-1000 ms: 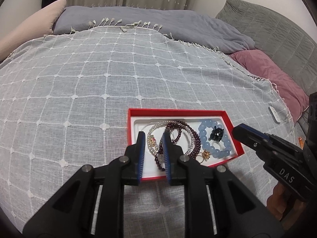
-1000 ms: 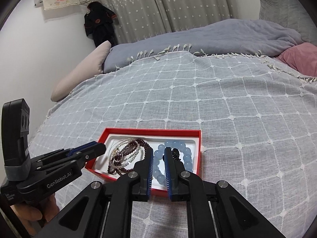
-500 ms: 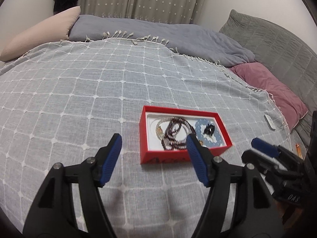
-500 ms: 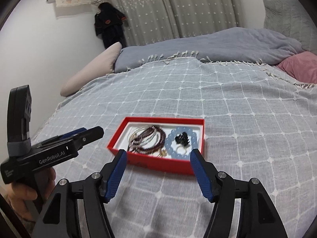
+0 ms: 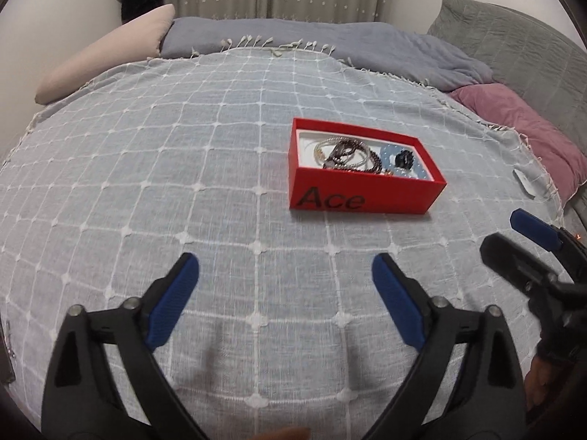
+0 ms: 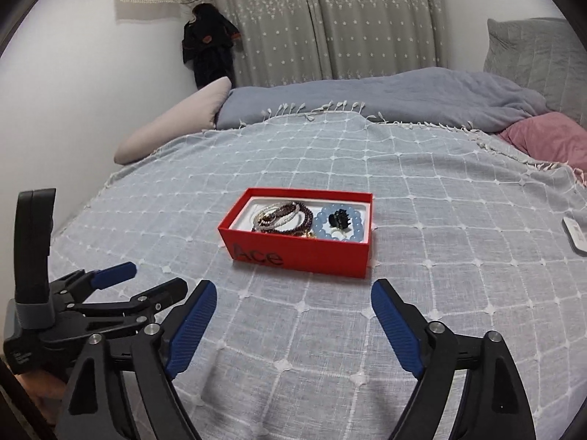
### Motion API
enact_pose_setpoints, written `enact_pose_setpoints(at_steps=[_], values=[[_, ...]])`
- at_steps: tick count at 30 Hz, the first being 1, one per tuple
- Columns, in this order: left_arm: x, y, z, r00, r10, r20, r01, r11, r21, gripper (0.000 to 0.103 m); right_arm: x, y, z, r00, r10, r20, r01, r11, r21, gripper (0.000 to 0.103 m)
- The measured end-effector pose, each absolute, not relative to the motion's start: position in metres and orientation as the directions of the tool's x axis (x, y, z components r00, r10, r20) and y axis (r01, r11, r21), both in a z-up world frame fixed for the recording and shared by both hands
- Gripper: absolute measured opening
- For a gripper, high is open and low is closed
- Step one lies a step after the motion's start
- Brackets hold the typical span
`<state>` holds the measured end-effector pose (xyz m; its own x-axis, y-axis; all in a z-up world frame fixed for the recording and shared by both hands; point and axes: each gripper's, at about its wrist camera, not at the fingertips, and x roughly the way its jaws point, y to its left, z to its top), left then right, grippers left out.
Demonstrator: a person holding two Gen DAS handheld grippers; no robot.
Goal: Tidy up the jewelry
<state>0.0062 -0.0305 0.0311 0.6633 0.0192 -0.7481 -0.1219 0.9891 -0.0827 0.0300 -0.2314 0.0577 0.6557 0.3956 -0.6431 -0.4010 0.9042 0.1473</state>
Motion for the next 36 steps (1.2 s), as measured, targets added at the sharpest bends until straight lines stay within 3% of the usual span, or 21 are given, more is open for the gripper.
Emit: enact_pose_setpoints(at_steps=[5,15,36], values=[[-0.001,-0.022,0.036,0.694,0.096,-0.714,-0.192,0.980,-0.054,0.102,0.026,-0.217,0.049,0.695,0.302,-0.653,-0.376,0.926,0.028,0.093],[0.000,-0.020,0.030,0.688,0.134,-0.713,-0.216,0.976,-0.025,0.102,0.037,-0.216,0.030,0.643,0.249,-0.724,-0.307,0.950,0.053,0.094],[0.002,-0.014,0.029,0.686,0.158,-0.710,-0.248,0.968,-0.025,0.102,0.034,-0.224,0.034,0.690,0.192,-0.697,-0.231,0.972,0.038,0.094]])
